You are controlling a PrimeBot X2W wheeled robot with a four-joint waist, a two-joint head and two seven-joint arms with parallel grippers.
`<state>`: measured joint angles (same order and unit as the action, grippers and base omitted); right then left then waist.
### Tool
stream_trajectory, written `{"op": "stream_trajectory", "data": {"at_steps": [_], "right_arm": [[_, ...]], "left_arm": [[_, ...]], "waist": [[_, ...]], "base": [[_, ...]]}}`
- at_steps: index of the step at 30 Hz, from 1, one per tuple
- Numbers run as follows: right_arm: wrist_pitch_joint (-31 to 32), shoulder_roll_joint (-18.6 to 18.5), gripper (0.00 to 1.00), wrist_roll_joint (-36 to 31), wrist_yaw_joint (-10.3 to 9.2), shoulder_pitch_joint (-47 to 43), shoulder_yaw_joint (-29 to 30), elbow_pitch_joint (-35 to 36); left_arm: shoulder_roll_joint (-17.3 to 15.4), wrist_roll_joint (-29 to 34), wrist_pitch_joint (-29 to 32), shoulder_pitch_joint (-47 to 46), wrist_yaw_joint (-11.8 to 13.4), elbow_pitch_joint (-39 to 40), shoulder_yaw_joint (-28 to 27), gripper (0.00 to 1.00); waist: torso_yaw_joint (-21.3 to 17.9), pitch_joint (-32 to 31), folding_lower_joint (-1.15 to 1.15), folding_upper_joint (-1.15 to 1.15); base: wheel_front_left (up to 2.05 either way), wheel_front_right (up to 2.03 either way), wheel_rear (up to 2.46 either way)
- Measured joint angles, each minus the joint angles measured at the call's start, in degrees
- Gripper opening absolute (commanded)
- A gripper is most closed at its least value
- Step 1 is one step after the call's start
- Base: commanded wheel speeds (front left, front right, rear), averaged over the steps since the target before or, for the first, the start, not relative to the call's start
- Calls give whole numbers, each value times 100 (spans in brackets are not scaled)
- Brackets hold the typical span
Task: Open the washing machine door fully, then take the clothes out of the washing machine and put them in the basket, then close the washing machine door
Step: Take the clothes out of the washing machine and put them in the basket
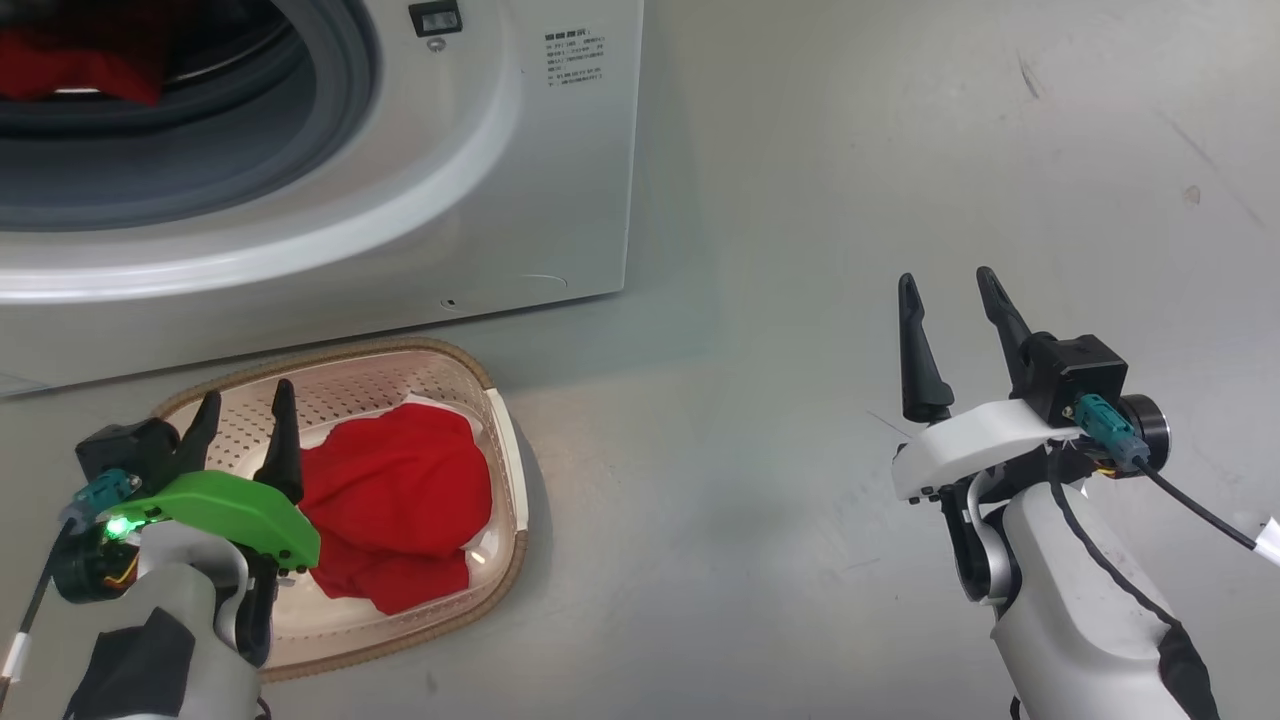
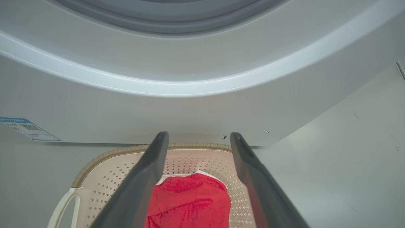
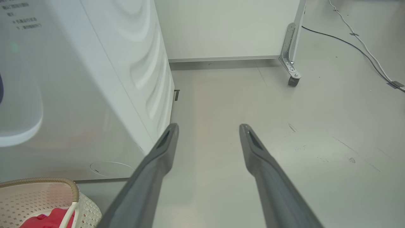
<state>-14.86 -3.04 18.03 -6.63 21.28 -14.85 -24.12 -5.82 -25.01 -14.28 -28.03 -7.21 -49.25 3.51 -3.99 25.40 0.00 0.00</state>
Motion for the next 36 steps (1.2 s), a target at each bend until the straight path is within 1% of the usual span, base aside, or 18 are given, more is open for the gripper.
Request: {"op": "stream_trajectory", "data": {"at_steps": [6,12,17,26,36], "right_arm": [[0,1,100,-8,51,-121,60,-58],[0,2,100,-60,102,-272,98,-53],[0,2,100,-74,129,-439,133,-49],[0,-3,100,-147,153,-684,201,-9],[0,-7,100,-167,203,-925,249,20]], "left_arm": [[89,226,0,223,0,653,-63,100],[92,379,-4,516,0,1337,-234,100],[93,628,-12,827,8,1876,-397,100],[162,877,-15,1502,69,2338,-499,100],[214,1020,-15,2028,121,2726,-587,100]], "waist": [[88,-418,0,0],[181,-836,0,0],[253,-1162,0,0],[375,-1657,0,0],[439,-2030,0,0]], "base": [[0,0,0],[0,0,0],[0,0,0],[0,0,0],[0,0,0]]}}
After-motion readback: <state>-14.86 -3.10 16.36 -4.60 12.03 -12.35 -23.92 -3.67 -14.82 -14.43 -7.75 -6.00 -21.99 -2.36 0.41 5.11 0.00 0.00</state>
